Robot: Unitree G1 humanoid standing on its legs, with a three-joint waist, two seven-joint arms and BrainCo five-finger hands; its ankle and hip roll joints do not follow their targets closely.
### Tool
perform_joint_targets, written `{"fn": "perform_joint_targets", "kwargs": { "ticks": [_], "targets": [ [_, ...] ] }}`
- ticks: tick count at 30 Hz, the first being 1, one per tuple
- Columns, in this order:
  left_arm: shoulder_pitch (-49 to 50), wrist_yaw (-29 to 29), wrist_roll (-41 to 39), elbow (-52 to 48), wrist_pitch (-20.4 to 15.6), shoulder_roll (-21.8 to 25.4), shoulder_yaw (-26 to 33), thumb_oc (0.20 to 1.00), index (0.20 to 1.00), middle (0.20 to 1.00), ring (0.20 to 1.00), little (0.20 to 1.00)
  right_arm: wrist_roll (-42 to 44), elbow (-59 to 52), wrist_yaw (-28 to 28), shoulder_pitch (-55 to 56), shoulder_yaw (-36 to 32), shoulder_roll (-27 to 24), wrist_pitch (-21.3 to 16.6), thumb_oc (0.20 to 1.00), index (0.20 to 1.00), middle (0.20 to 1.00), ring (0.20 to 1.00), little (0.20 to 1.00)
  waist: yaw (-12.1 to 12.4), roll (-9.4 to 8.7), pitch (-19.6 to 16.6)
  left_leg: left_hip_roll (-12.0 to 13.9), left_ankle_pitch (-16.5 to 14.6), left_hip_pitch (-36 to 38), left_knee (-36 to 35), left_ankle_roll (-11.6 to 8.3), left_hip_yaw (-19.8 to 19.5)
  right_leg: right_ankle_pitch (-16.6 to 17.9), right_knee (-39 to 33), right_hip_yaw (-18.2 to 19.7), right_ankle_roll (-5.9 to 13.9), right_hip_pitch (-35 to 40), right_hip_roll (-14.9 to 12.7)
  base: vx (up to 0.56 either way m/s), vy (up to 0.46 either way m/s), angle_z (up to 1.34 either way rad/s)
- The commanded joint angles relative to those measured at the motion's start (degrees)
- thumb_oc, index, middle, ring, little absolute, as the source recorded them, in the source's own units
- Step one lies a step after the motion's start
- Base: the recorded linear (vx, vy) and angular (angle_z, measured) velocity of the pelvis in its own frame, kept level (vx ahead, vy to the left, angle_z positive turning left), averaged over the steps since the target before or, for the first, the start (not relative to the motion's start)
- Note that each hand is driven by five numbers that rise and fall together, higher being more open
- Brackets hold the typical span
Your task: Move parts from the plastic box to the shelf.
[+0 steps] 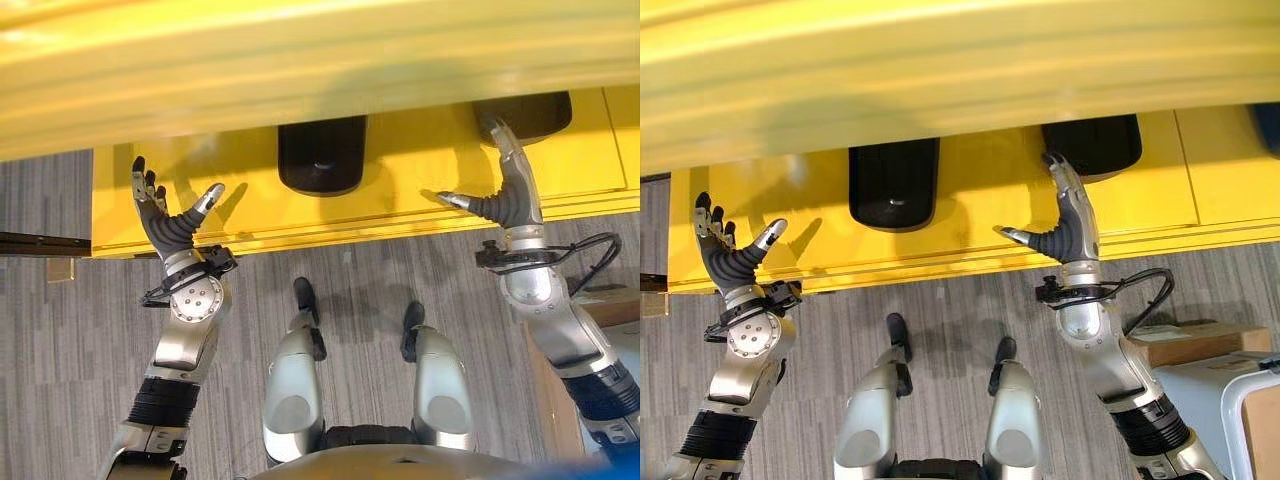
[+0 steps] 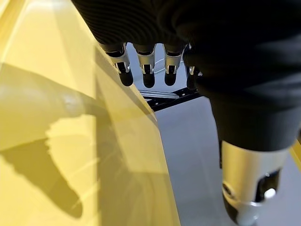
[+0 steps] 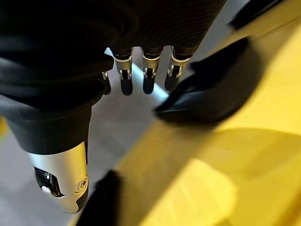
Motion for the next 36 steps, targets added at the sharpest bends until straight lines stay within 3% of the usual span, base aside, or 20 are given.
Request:
{"fn": "perform_joint_targets", "kwargs": {
  "ticks": [1,2,8,14,20,23,25,26,28,30,31,32,33,34,35,36],
  "targets": [
    [0.45,0.78,-0.86,-4.64,-2.42,0.44,0.59,1.0,1.0,1.0,1.0,1.0,-2.54,-2.7,1.58,-2.12,1.17,1.38,-9.48,1.0,1.0,1.0,1.0,1.0,0.0,-0.42,-1.75,-1.58,-10.66,2.49,5.19,0.03,0.28,0.63,-2.6,-2.5,-1.34,-0.38,4.15,-0.09,0.018,-0.1],
    [0.23,0.81,-1.07,-4.57,-2.46,0.4,0.32,1.0,1.0,1.0,1.0,1.0,-2.68,-3.02,2.84,-2.44,2.32,1.22,-12.33,1.0,1.0,1.0,1.0,1.0,0.04,-0.42,-1.75,-1.64,-10.56,2.19,4.86,0.04,0.35,0.75,-2.83,-2.61,-1.18,-0.74,4.02,-0.09,0.018,-0.1],
    [0.24,-0.04,-0.96,-4.24,-3.42,0.72,-0.14,1.0,1.0,1.0,1.0,1.0,-3.1,-3.43,7.53,-2.44,5.13,-0.26,-20.05,1.0,1.0,1.0,1.0,1.0,0.27,-0.43,-1.75,-1.71,-10.48,2.16,4.39,0.1,0.54,0.87,-3.44,-2.9,-0.98,-0.56,3.62,-0.04,0.006,-0.04],
    [0.13,-0.67,-1.22,-3.54,-4.64,1.71,-0.34,1.0,1.0,1.0,1.0,1.0,-4.24,-2.95,7.34,-3.16,8.07,-2.01,-26.53,1.0,1.0,1.0,1.0,1.0,0.93,-0.71,-1.99,-1.73,-10.67,2.19,4.3,0.2,0.75,0.98,-4.07,-3.54,-0.67,-0.19,3.26,-0.01,-0.002,0.0],
    [-0.85,-4.07,-2.18,-2.79,-4.78,2.08,-1.72,1.0,1.0,1.0,1.0,1.0,-0.87,-2.3,7.8,-4.6,10.38,-2.88,-24.23,1.0,1.0,1.0,1.0,1.0,1.21,-1.57,-2.41,-2.8,-11.79,2.7,4.44,0.93,1.95,2.29,-6.69,-4.09,0.22,0.91,2.38,-0.05,0.043,0.02],
    [-1.8,-6.4,-0.69,-2.8,-3.53,2.53,-3.04,1.0,1.0,1.0,1.0,1.0,-1.99,-1.95,9.88,-5.4,11.43,-2.56,-24.98,1.0,1.0,1.0,1.0,1.0,1.6,-2.19,-2.48,-3.52,-11.9,3.81,3.0,1.72,3.22,4.82,-8.68,-4.17,2.8,1.39,0.19,-0.09,0.044,-0.07],
    [-1.86,-6.28,0.53,-2.75,-2.06,3.63,-3.94,1.0,1.0,1.0,1.0,1.0,-1.12,-1.34,9.55,-5.49,11.75,-2.53,-27.23,1.0,1.0,1.0,1.0,1.0,2.4,-2.53,-2.32,-2.45,-11.19,4.9,1.62,2.1,4.76,4.76,-6.25,-6.07,3.79,1.03,-0.55,-0.17,-0.01,-0.28],
    [-1.6,-5.35,0.46,-2.39,-1.59,4.05,-3.93,1.0,1.0,1.0,1.0,1.0,-1.28,-1.38,9.38,-5.25,11.43,-2.53,-28.08,1.0,1.0,1.0,1.0,1.0,2.76,-2.51,-2.38,-1.64,-10.91,5.2,1.32,2.22,5.69,2.92,-2.73,-7.42,3.13,0.83,-0.07,-0.19,-0.006,-0.49],
    [-0.43,-4.55,0.26,-0.42,-2.38,3.83,-3.26,1.0,1.0,1.0,1.0,1.0,0.42,-2.4,8.93,-4.96,10.75,-3.09,-29.12,1.0,1.0,1.0,1.0,1.0,3.13,-2.36,-3.22,-0.25,-9.85,5.53,-0.06,2.31,6.92,-1.96,5.96,-9.32,1.44,0.65,3.52,-0.23,-0.019,-0.62],
    [1.16,-3.16,0.17,0.45,-3.56,3.26,-3.02,1.0,1.0,1.0,1.0,1.0,-0.33,-3.12,6.87,-4.17,10.27,-3.31,-29.35,1.0,1.0,1.0,1.0,1.0,3.13,-2.72,-3.92,-0.34,-8.73,5.57,-1.59,1.89,7.26,-2.53,10.11,-8.75,1.85,-0.44,5.36,-0.18,-0.057,-0.51],
    [1.56,-3.31,-0.79,0.42,-3.13,3.33,-2.5,1.0,1.0,1.0,1.0,1.0,0.03,-2.98,6.2,-3.34,9.24,-3.34,-29.9,1.0,1.0,1.0,1.0,1.0,3.57,-3.27,-4.56,-0.6,-8.96,5.3,-1.23,1.65,7.48,-3.4,7.76,-10.07,1.01,1.18,5.26,-0.15,-0.241,-0.23],
    [3.09,-2.21,-2.51,1.08,-3.77,2.56,-1.45,1.0,1.0,1.0,1.0,1.0,0.98,-1.77,4.08,-1.8,7.83,-3.16,-32.29,1.0,1.0,1.0,1.0,1.0,4.15,-4.26,-4.98,0.21,-7.65,3.68,-0.06,-0.65,6.52,-3.48,-0.46,-11.43,-0.87,5.75,7.14,-0.11,-0.244,-0.13],
    [3.25,-2.15,-2.58,1.16,-3.98,2.46,-1.35,1.0,1.0,1.0,1.0,1.0,0.97,-1.61,3.92,-1.77,7.8,-3.11,-32.53,1.0,1.0,1.0,1.0,1.0,4.15,-4.18,-4.9,0.54,-7.34,3.54,0.05,-1.03,6.31,-3.21,-1.53,-11.49,-1.06,6.4,7.61,-0.19,-0.242,-0.22],
    [4.43,-1.36,-3.2,1.6,-5.68,1.45,-0.67,1.0,1.0,1.0,1.0,1.0,0.63,-0.96,3.14,-1.96,7.24,-2.67,-33.72,1.0,1.0,1.0,1.0,1.0,4.15,-4.21,-4.24,2.81,-4.19,1.62,0.85,-3.31,5.15,-2.52,-5.46,-10.62,-1.99,8.4,8.71,-0.29,-0.084,-0.39],
    [5.79,0.39,-3.78,1.98,-7.69,-0.39,0.0,1.0,1.0,1.0,1.0,1.0,-0.56,-0.58,4.3,-3.16,6.96,-1.5,-34.53,1.0,1.0,1.0,1.0,1.0,3.46,-3.59,-3.39,5.14,-2.3,0.0,2.41,-4.18,4.51,-1.54,-8.43,-9.53,-3.02,9.38,8.56,-0.37,-0.076,-0.51],
    [6.05,0.44,-3.84,2.44,-8.16,-0.96,0.26,1.0,1.0,1.0,1.0,1.0,-1.28,-0.5,4.76,-3.53,6.97,-1.07,-34.82,1.0,1.0,1.0,1.0,1.0,3.17,-3.41,-3.14,5.43,-2.57,-0.19,3.57,-3.9,4.66,-1.35,-8.49,-9.34,-3.23,9.29,8.15,-0.37,-0.019,-0.41]
  ]
}}
